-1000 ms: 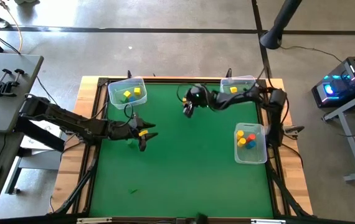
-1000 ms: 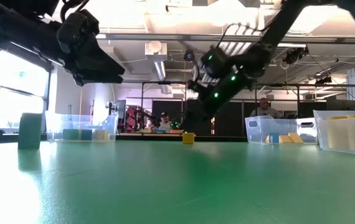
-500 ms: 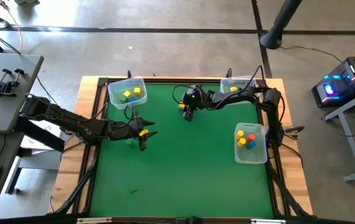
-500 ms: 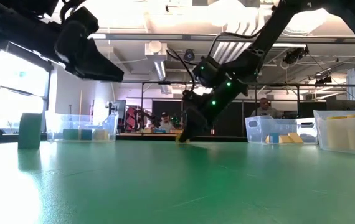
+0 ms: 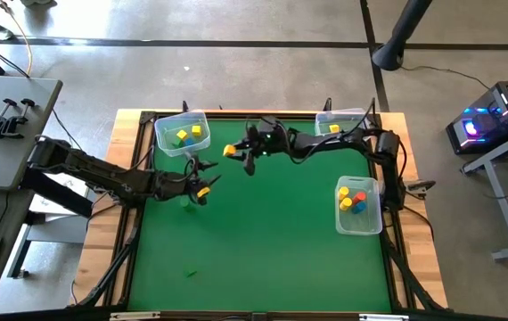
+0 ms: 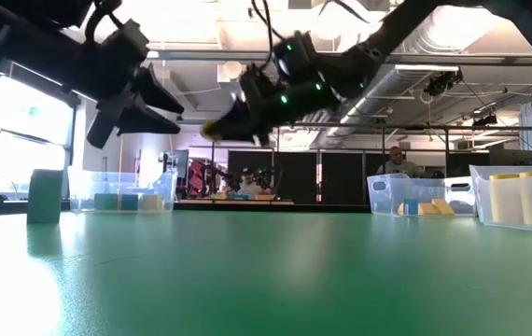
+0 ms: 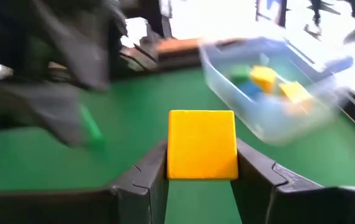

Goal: Sort blocks by size
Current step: Put the yellow cube block into the top left transparent bin

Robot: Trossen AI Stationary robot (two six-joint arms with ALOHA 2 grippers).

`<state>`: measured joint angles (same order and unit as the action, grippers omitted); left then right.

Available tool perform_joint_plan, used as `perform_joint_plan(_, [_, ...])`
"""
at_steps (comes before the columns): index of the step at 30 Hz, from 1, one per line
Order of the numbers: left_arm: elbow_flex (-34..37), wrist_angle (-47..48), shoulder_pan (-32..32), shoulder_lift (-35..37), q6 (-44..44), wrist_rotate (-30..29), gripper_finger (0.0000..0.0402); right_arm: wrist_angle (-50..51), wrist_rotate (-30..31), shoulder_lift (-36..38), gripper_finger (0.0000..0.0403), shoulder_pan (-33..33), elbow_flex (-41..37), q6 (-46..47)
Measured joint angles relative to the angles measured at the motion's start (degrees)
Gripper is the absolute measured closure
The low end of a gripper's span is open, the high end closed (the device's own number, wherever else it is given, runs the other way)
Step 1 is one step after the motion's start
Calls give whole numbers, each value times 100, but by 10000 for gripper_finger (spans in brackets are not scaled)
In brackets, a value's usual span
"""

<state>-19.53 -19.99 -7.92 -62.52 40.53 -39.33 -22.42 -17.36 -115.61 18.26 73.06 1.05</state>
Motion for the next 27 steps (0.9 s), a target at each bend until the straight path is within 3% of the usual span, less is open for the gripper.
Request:
perform_joint_plan(6, [0,-275,241,0,645,-557,165,508,-657,5,275,-41,703,-100])
perform_joint_plan(10, [-2,-879,403,0,942,-581,163,496,-907,4,275,-65,798,-101])
perform_joint_plan(17, [-4,-1438,666,-74,1405,276,163,495,-971,4,275,-68,800,-86])
perform_joint_plan(27, [-7,-2607,952,-861,1754,275,166,455,-1017,4,275,-70,800,-42])
